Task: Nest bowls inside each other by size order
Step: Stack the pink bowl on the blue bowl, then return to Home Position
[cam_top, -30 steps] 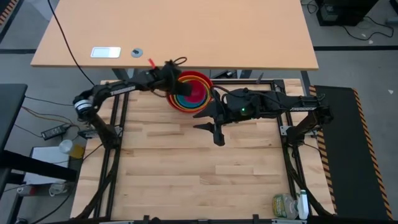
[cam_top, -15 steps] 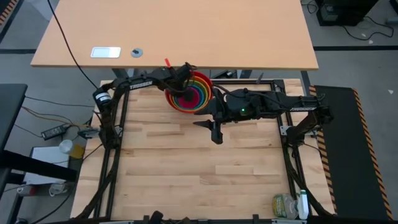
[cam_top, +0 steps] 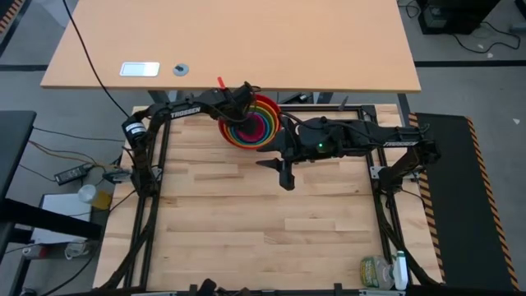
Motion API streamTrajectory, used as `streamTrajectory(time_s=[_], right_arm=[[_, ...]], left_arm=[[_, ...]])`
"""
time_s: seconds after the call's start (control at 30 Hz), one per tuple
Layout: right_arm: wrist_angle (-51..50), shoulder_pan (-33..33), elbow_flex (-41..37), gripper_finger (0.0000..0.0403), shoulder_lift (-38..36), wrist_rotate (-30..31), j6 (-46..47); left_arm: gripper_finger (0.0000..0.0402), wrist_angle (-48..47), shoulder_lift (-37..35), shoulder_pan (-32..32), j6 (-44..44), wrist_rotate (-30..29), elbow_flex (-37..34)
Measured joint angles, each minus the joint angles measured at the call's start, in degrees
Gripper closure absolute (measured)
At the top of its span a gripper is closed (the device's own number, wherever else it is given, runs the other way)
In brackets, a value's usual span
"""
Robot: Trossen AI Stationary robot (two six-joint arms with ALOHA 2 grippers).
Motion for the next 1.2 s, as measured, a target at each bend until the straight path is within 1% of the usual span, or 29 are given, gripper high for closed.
streamTrajectory(time_s=[0.13, 0.23, 0.33, 0.5, 0.73, 0.83, 0.97, 1.13, 1.2], right_arm=[[-0.09, -0.31, 0.0, 0.0234, 0.0, 0.0, 0.16], [-0.31, -0.44, 0.0, 0.0234, 0.0, 0.05, 0.99], [-1.49, -0.48, 0.0, 0.0234, 0.0, 1.68, 1.86], [-4.64, -0.51, 0.0, 0.0234, 0.0, 3.96, 1.98], [-10.36, -1.3, 0.0, 0.0234, -0.17, 5.86, 1.34], [-12.87, -1.77, 0.0, 0.0234, -0.71, 5.95, 0.41], [-15.85, -2.28, 0.0, 0.0234, -2.12, 5.94, -0.93], [-18.95, -3.37, -0.03, 0.0234, -4.75, 6.5, -2.66], [-18.62, -4.02, -1.86, 0.0234, -6.46, 7.53, -3.4]], left_arm=[[0.0177, 0.06, -0.82, 0.1, 0.06, -0.02, 0.0], [0.0162, 0.14, -1.93, 0.13, 1.45, -0.44, 0.0], [0.016, -0.08, -3.43, -0.28, 3.54, -1.66, 0.0], [0.016, 1.32, -7.32, -2.83, 9.06, -3.52, 0.0], [0.016, 0.99, -13.69, -9.62, 13.34, -4.58, 0.0], [0.016, -1.51, -16.05, -13.36, 14.45, -6.88, 0.0], [0.016, -5.48, -19.13, -18.62, 14.65, -12.17, 0.0], [0.016, -6.96, -23.28, -24.15, 12.13, -17.25, 0.0], [0.016, -7.72, -24.94, -25.91, 11.42, -20.22, 0.0]])
